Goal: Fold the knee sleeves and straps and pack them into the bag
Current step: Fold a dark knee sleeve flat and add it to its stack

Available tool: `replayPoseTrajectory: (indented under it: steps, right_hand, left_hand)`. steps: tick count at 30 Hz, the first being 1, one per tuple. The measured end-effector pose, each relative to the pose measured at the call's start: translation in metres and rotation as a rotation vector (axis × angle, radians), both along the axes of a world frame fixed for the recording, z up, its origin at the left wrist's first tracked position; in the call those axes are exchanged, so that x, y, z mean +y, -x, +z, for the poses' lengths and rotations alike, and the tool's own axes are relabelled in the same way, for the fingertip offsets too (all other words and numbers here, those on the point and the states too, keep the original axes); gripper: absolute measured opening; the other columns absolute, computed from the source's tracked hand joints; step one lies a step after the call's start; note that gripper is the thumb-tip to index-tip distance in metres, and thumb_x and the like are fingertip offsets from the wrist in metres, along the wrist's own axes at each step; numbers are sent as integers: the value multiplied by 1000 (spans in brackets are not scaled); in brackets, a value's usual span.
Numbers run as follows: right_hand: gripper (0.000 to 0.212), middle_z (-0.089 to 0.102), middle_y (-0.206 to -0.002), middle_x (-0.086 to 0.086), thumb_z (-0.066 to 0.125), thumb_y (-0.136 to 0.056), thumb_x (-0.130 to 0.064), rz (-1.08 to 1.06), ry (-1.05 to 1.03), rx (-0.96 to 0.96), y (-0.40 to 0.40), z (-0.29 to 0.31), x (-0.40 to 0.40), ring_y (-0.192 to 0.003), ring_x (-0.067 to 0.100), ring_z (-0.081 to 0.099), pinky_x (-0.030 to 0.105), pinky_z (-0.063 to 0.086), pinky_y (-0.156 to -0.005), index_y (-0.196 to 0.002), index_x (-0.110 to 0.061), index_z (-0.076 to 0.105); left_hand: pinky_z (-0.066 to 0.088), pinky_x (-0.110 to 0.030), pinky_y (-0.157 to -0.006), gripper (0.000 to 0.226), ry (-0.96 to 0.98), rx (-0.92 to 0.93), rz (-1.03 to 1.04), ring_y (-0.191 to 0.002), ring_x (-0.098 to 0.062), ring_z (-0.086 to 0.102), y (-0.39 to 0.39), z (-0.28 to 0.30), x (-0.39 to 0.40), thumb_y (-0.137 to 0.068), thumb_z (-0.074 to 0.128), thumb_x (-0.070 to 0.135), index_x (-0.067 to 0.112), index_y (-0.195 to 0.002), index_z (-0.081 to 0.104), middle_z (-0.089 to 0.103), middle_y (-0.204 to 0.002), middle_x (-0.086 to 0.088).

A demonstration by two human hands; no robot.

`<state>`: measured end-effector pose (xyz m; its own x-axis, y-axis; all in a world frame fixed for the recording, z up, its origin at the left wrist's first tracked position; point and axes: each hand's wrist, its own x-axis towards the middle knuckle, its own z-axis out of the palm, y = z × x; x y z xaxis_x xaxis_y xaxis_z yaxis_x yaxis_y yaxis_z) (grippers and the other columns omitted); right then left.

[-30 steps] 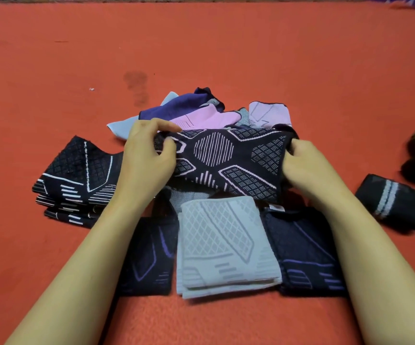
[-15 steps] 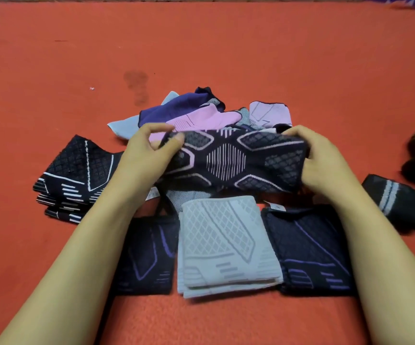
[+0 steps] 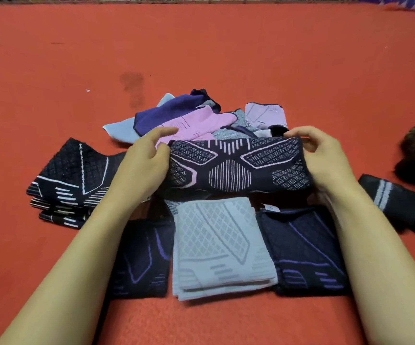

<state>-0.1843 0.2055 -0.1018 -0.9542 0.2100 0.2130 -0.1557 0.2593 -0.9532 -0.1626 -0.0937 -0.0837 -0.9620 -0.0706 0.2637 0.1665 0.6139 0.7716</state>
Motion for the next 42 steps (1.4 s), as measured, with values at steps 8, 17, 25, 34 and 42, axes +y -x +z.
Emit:
replayPoseTrajectory:
  steps: [8, 17, 25, 34, 42]
  right_hand:
    - [20, 73, -70, -2, 53, -104, -10, 0, 350, -210, 2, 5, -6, -62, 13, 65, 25, 54, -58, -108, -15, 71]
    - [60, 67, -111, 4, 47, -96, -71, 77, -574, -507, -1, 1, 2, -103, 30, 65, 38, 47, -87, -123, -18, 54]
    - [39, 78, -103, -6, 73, -93, -47, -4, -46, -75, 7, 1, 4, -96, 14, 74, 40, 61, -80, -123, -24, 62]
    - [23, 67, -97, -6, 55, -104, -41, 20, -540, -123, 3, -3, -1, -92, 18, 60, 31, 38, -75, -107, -20, 63]
    - [25, 66, -72, -4, 67, -101, -27, 53, 26, -191, -3, -1, -13, -42, 6, 52, 18, 36, -36, -120, -19, 54]
  left_hand:
    - [44, -25, -62, 31, -137, -81, -74, -59, -9, 52, 5, -1, -3, -101, 50, 27, 42, -118, 72, 61, -75, 0]
    - [36, -6, -62, 26, 77, -13, 11, -68, 8, 58, 13, -17, 0, -103, 53, 19, 31, -98, 76, 70, -77, 21]
    - [42, -29, -62, 18, -344, 236, 121, -65, -14, 48, 11, -5, 2, -103, 57, 18, 16, -119, 64, 58, -81, -6]
    - [45, -34, -72, 18, -71, -1, 115, -65, 2, 58, 19, -26, -3, -99, 64, 35, 24, -114, 61, 65, -78, 12]
    - [39, 0, -76, 39, 167, 13, -50, -75, 14, 57, 15, -27, -3, -99, 64, 18, 27, -136, 61, 63, -102, 11]
